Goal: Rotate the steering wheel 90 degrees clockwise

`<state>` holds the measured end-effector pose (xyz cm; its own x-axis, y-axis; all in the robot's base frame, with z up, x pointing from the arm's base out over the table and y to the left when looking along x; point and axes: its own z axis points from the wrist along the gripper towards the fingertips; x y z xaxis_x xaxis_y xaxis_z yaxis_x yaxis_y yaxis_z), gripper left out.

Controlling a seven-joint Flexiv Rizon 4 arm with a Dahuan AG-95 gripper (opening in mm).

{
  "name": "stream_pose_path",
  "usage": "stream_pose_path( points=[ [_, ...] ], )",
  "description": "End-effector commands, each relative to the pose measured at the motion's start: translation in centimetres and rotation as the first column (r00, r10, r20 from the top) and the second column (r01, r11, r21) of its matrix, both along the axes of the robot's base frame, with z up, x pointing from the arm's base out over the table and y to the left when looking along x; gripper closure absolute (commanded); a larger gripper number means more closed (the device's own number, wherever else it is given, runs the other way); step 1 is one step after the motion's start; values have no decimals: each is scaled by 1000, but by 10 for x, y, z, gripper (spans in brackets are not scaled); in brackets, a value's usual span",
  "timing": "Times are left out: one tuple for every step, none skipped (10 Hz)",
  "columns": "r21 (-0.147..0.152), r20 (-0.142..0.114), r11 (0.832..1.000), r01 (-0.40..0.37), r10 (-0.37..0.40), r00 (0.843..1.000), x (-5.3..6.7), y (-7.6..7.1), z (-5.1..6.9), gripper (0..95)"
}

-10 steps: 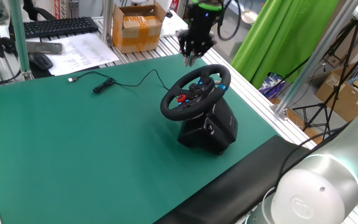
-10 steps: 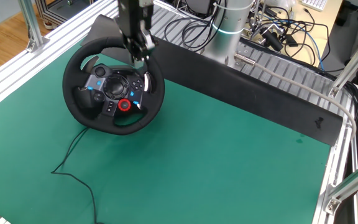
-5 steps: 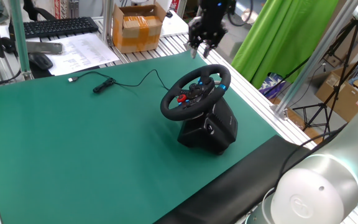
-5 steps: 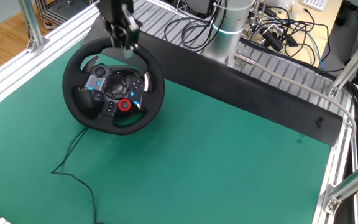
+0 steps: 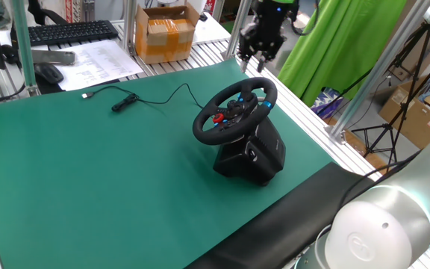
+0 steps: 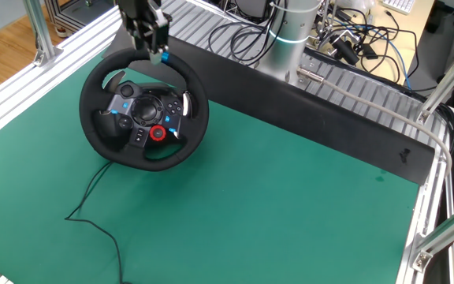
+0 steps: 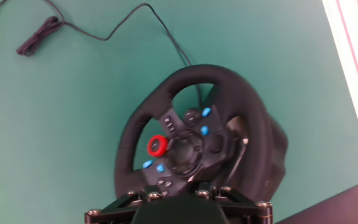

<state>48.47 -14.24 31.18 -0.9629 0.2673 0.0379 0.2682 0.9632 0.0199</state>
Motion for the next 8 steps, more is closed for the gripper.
stream_pose_path(
  points=[
    [2, 1, 1000, -7, 7, 1000, 1, -15, 0, 380],
    [4, 2, 1000, -12, 12, 1000, 1, -19, -1, 380],
    [7, 7, 1000, -21, 21, 1000, 2, -26, -4, 190],
    [7, 12, 1000, -30, 30, 999, 2, -34, -7, 190],
    [7, 15, 999, -36, 36, 999, 0, -39, -9, 190],
    [7, 23, 999, -38, 37, 999, -4, -43, -13, 190],
    [7, 39, 999, -36, 36, 999, -9, -46, -18, 190],
    [7, 48, 999, -35, 35, 998, -14, -47, -22, 190]
  ],
)
